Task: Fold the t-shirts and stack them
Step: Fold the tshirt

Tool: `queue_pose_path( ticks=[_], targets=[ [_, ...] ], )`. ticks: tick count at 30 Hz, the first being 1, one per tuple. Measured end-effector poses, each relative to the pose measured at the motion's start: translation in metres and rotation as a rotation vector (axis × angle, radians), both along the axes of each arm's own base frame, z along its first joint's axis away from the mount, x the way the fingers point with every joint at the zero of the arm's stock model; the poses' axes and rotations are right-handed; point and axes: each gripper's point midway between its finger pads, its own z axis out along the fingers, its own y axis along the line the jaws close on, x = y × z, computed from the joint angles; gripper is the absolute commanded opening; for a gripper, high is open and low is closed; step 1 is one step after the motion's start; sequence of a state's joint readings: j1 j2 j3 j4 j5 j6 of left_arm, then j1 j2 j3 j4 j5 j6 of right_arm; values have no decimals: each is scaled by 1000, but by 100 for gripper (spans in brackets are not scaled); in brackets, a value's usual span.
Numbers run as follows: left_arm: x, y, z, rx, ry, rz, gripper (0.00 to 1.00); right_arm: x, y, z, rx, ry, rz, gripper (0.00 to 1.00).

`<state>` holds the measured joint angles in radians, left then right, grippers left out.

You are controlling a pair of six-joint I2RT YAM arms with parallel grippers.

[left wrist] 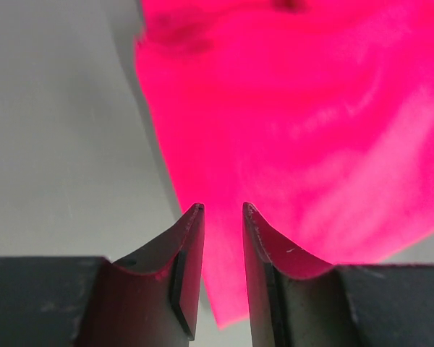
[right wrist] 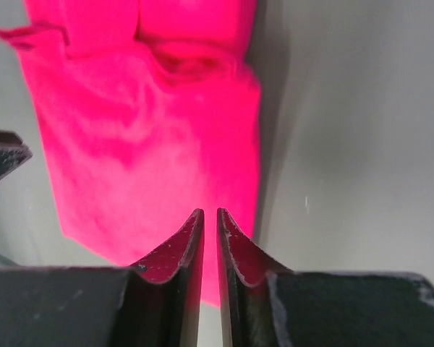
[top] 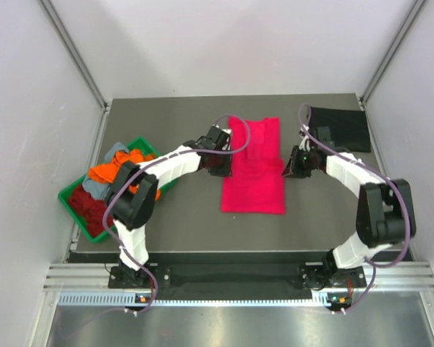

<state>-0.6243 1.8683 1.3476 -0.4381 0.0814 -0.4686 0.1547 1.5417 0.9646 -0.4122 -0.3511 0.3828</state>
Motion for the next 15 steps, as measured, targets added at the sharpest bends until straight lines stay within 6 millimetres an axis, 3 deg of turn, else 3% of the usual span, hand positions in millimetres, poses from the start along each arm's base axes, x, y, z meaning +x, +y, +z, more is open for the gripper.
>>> queue_pose_path(
  ticks=[6, 11, 15],
  targets=[
    [41, 0, -29, 5, 27, 9, 32, 32, 7, -25, -6, 47, 29, 11],
    [69, 9, -36, 7, 14, 43, 31, 65, 11, -37, -13, 43, 34, 11],
    [86, 18, -41, 17, 10, 84, 32, 79, 10, -46, -17, 53, 25, 12]
  ],
)
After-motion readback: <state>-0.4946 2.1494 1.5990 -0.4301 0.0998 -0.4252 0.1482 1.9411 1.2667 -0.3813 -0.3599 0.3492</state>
